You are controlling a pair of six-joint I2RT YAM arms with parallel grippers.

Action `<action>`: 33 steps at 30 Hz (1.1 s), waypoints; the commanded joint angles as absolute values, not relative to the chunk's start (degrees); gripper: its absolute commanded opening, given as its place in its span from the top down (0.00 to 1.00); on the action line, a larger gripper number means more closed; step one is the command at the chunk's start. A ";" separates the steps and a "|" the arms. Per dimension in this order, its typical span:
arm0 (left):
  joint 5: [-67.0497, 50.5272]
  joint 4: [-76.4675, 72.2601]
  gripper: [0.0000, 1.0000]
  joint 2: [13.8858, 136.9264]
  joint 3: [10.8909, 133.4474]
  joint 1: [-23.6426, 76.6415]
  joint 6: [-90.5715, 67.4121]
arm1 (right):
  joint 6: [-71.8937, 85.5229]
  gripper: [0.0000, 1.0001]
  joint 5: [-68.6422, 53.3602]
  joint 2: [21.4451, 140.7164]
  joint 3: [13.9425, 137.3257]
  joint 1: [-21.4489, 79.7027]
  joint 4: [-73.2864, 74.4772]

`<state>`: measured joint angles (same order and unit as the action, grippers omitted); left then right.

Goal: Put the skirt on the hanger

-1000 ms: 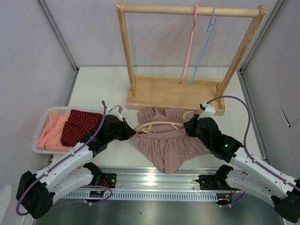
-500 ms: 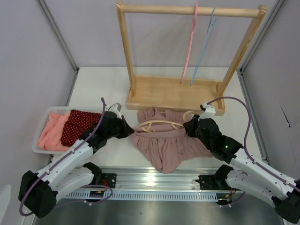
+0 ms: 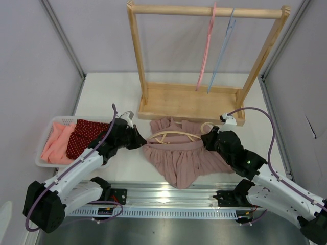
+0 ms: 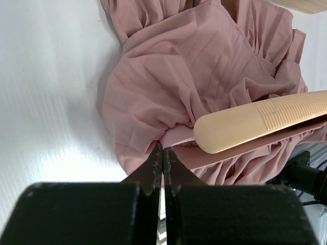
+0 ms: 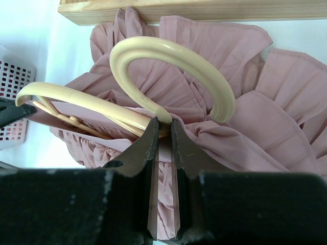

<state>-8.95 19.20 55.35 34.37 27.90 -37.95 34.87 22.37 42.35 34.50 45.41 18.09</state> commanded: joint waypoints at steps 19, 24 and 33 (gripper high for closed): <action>-7.91 17.67 1.00 61.96 38.76 23.47 -34.10 | 30.94 1.00 27.42 39.02 32.25 44.47 21.62; -8.17 17.05 1.00 63.63 39.29 23.47 -34.10 | 30.33 1.00 26.02 38.94 31.73 44.65 20.48; -9.05 16.44 1.00 66.62 40.87 23.47 -33.93 | 29.18 1.00 25.32 37.79 31.73 45.26 19.78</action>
<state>-12.75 16.75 65.73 38.48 25.63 -36.53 32.69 21.19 38.92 32.03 45.54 17.72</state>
